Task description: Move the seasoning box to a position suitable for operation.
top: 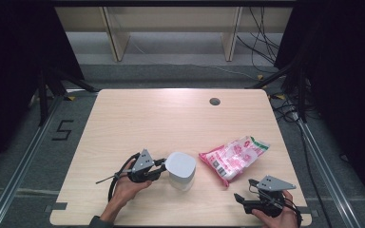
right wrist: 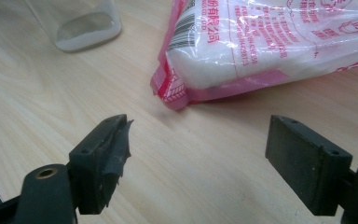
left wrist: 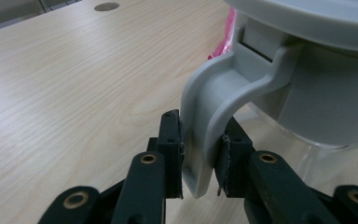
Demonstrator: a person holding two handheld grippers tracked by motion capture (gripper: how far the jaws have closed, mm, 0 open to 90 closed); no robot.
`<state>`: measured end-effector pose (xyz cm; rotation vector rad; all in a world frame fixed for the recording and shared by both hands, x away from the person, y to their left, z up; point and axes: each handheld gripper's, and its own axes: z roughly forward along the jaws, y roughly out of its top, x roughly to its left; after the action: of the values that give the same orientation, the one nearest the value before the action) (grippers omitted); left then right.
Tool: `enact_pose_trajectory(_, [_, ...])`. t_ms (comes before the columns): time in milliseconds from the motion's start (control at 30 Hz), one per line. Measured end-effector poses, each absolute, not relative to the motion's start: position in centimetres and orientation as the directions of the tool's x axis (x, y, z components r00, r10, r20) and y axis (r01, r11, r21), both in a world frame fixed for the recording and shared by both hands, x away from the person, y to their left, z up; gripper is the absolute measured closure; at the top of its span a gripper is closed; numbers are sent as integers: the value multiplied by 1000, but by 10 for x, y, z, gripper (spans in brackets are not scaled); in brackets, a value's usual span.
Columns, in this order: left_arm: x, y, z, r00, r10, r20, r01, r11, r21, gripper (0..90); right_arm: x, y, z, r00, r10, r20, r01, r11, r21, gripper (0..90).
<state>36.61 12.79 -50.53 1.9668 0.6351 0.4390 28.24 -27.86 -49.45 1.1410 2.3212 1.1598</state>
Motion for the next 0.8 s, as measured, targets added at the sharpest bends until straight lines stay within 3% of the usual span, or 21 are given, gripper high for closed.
enact_pose_trajectory(500, [341,150,-506,817,576,30,238,-384,892,707,280,-276,-494,-629,773,81,540,359,761,220])
enact_pose_trajectory(800, [336,157,-500,840,541,34,201,-371,907,684,283,-278,-495,-646,762,37,502,388,773,220])
